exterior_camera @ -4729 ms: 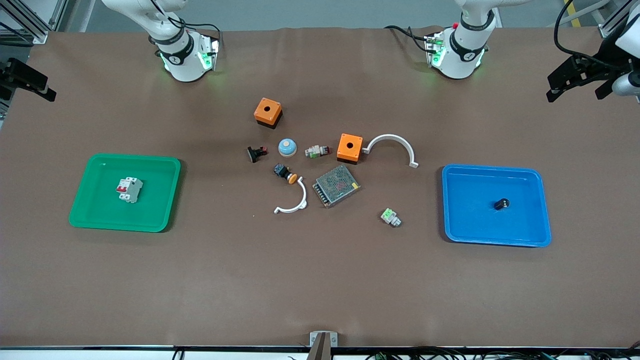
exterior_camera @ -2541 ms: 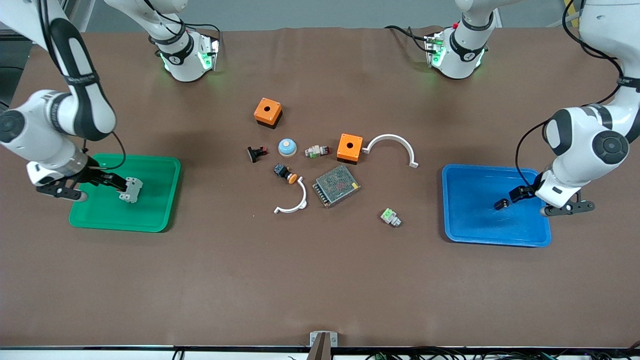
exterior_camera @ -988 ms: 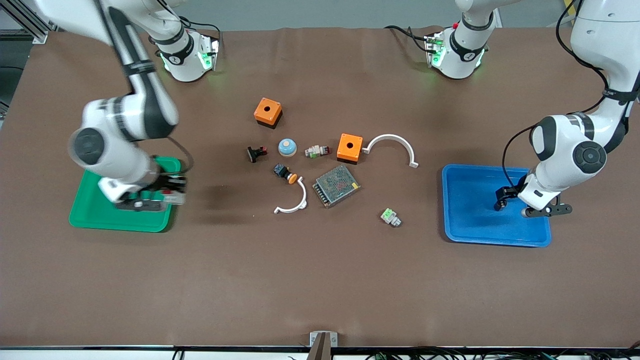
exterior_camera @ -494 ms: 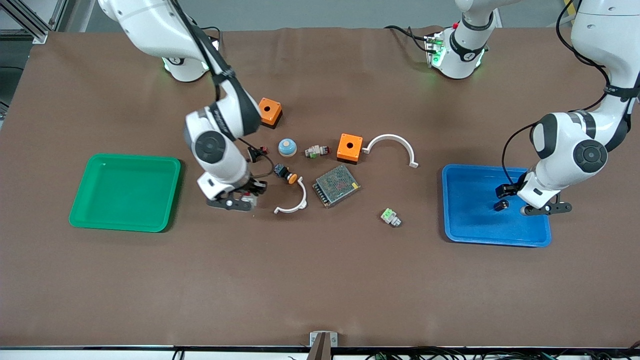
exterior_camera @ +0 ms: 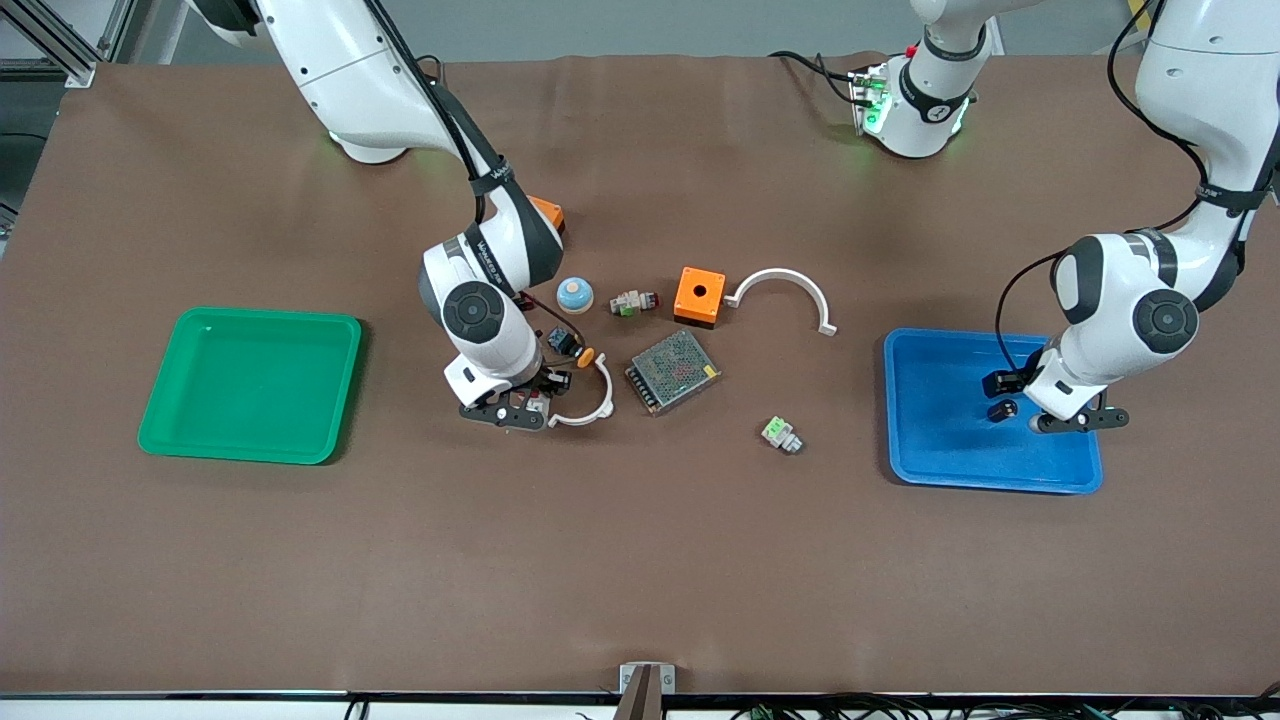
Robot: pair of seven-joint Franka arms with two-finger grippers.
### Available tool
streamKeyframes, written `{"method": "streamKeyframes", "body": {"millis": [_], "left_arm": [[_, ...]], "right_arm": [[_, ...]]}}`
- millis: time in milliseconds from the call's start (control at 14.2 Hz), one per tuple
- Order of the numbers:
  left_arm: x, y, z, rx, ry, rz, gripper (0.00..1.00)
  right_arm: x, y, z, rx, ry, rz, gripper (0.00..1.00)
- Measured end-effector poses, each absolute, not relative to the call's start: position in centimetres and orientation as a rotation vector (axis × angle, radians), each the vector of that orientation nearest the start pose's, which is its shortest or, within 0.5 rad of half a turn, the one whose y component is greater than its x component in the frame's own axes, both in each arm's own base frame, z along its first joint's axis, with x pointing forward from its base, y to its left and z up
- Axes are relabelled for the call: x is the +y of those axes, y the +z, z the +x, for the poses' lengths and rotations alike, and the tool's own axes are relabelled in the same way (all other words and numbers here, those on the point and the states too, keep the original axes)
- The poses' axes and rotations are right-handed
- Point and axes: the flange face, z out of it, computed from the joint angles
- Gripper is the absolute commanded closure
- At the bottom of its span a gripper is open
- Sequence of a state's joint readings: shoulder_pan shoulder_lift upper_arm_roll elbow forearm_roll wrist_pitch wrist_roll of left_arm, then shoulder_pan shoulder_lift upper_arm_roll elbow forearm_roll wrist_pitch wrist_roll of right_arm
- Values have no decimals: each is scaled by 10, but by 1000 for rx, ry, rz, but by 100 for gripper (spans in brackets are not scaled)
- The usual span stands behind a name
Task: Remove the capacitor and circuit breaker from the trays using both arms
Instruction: 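Carry the breaker to the table center and release it with the right gripper, then return the right gripper to rest while the left gripper descends to the capacitor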
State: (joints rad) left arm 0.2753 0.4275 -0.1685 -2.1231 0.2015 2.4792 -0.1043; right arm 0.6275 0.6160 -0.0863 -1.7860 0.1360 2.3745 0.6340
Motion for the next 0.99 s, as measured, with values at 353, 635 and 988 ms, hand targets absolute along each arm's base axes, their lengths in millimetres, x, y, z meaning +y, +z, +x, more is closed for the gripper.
{"method": "streamKeyframes", "body": {"millis": [353, 635, 988], "left_arm": [[60, 205, 567, -94, 88, -3090, 24], [60, 208, 570, -95, 74, -3090, 25], [58, 212, 575, -90, 55, -3091, 26]], "right_arm": [[339, 203, 556, 280, 80, -3113, 97], [337, 200, 554, 330, 92, -3115, 0], [326, 243, 584, 430, 100, -3103, 0]]}}
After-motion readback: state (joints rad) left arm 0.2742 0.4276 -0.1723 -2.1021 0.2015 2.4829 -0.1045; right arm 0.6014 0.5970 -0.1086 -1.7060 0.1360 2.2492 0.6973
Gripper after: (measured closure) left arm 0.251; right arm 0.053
